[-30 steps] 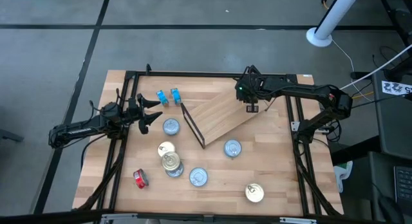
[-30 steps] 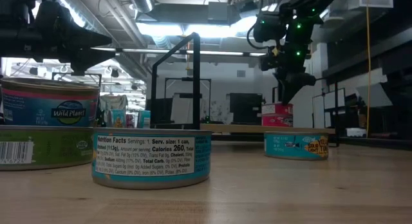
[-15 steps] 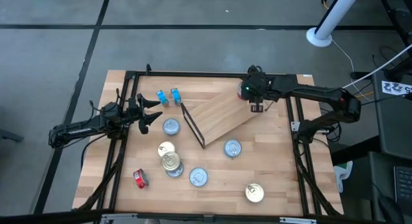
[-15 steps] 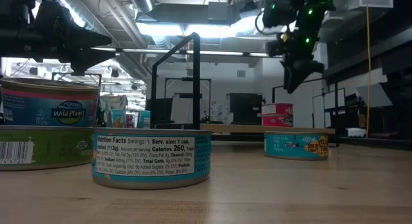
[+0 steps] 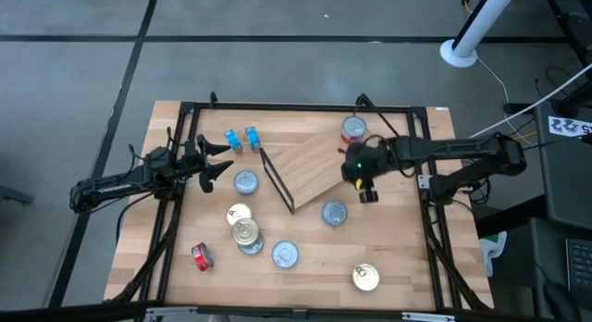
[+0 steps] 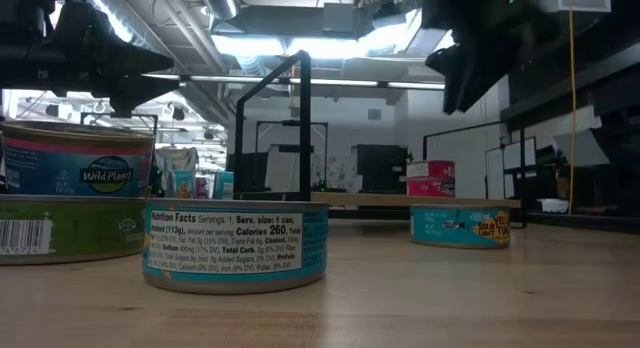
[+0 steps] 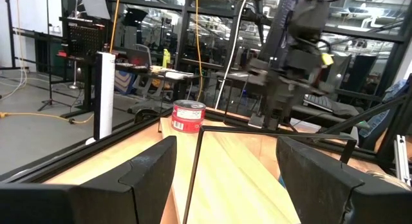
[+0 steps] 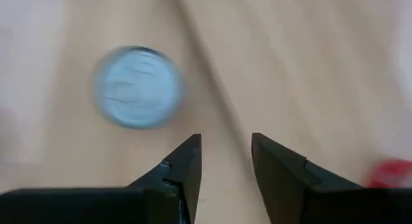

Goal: Stack canned seafood by type on shelf
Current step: Put the light blue tuna can on the shelf

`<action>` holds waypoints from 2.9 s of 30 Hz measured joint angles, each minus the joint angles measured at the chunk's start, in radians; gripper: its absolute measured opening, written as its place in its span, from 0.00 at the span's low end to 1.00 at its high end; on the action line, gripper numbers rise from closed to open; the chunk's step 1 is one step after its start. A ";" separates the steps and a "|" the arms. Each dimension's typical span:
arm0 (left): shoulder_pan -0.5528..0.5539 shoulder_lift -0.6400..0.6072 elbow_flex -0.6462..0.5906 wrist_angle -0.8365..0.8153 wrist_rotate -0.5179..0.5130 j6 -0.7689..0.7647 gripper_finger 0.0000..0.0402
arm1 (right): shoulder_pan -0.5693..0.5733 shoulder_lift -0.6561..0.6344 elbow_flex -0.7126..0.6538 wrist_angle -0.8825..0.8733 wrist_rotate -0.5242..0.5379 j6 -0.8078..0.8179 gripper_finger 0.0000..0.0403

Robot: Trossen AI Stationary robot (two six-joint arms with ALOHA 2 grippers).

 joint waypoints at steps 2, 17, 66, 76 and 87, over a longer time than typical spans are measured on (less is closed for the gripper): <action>0.000 0.000 0.000 0.000 0.000 0.000 0.65 | 0.042 0.000 0.000 0.000 -0.054 0.033 0.34; 0.000 0.000 0.000 0.000 0.000 0.000 0.65 | 0.297 0.073 -0.074 0.099 -0.076 0.100 0.34; 0.000 0.000 0.000 -0.001 0.000 0.000 0.65 | 0.394 0.367 -0.080 0.168 0.188 -0.015 0.02; 0.000 0.000 0.000 -0.001 0.000 0.000 0.65 | 0.394 0.367 -0.080 0.169 0.184 0.031 0.00; 0.000 0.000 0.000 -0.001 0.000 0.000 0.65 | 0.394 0.373 -0.054 0.152 0.170 0.033 0.00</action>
